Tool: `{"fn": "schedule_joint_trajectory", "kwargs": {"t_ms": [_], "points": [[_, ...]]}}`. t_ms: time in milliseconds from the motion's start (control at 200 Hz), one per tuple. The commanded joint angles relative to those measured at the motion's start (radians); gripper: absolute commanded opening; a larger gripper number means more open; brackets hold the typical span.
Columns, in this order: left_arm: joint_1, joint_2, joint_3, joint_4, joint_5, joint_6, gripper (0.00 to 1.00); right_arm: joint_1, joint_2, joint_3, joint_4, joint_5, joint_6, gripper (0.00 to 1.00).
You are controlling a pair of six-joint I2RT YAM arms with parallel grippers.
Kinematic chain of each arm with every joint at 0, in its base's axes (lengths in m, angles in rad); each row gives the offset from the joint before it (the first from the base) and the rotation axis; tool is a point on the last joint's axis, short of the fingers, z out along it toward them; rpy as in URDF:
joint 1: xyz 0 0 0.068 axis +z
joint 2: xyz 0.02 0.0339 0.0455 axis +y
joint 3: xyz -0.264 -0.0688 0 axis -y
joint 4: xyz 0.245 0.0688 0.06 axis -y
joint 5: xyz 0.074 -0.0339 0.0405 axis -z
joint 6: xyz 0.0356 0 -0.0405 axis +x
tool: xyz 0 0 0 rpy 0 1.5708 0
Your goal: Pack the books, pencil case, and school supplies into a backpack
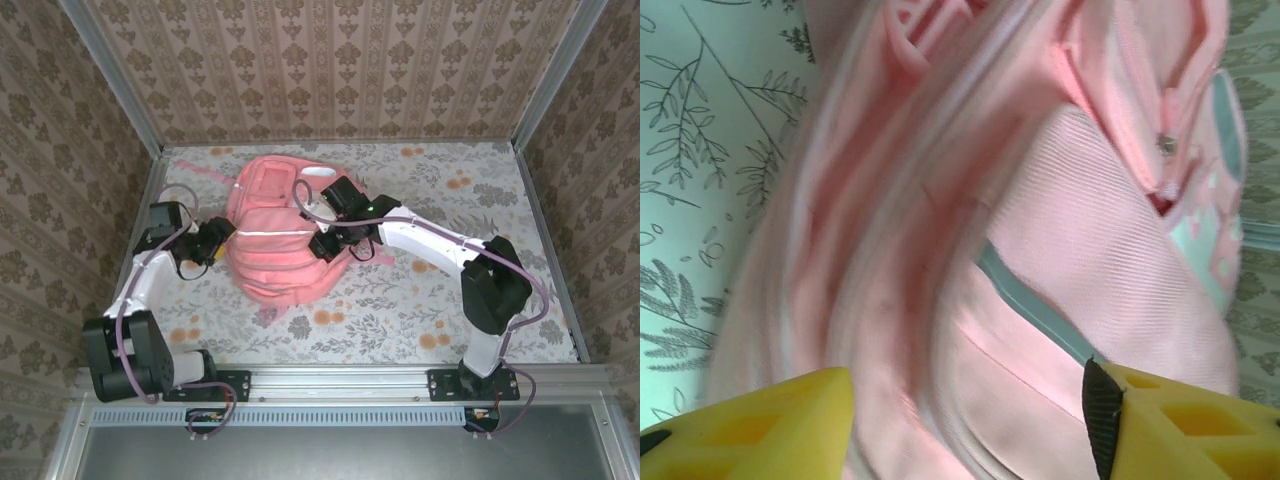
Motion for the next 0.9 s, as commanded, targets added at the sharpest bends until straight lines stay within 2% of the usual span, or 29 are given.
{"fn": "schedule_joint_trajectory", "kwargs": {"t_ms": [0, 140, 285, 395, 490, 605, 720, 895], "points": [[-0.009, -0.078, -0.042, -0.007, 0.016, -0.097, 0.64, 0.020, 0.055, 0.056, 0.120, -0.092, 0.099, 0.00], [-0.057, -0.134, -0.111, 0.065, 0.038, -0.218, 0.65, 0.038, 0.093, 0.087, 0.130, -0.105, 0.121, 0.00], [-0.131, -0.108, -0.132, 0.151, 0.053, -0.307, 0.62, 0.045, 0.099, 0.080, 0.146, -0.120, 0.132, 0.00], [-0.166, -0.052, -0.123, 0.210, 0.054, -0.331, 0.56, 0.048, 0.094, 0.068, 0.149, -0.121, 0.130, 0.00], [-0.178, -0.009, -0.121, 0.237, 0.042, -0.335, 0.41, 0.048, 0.086, 0.060, 0.140, -0.095, 0.130, 0.00], [-0.177, 0.003, -0.134, 0.233, 0.004, -0.318, 0.15, 0.043, 0.051, 0.033, 0.111, 0.018, 0.115, 0.00], [-0.169, 0.004, -0.140, 0.209, -0.013, -0.283, 0.00, 0.012, 0.008, -0.013, 0.094, 0.153, 0.098, 0.00], [-0.166, 0.019, -0.132, 0.206, 0.012, -0.246, 0.00, -0.044, 0.003, -0.007, 0.038, 0.342, 0.171, 0.00]]}}
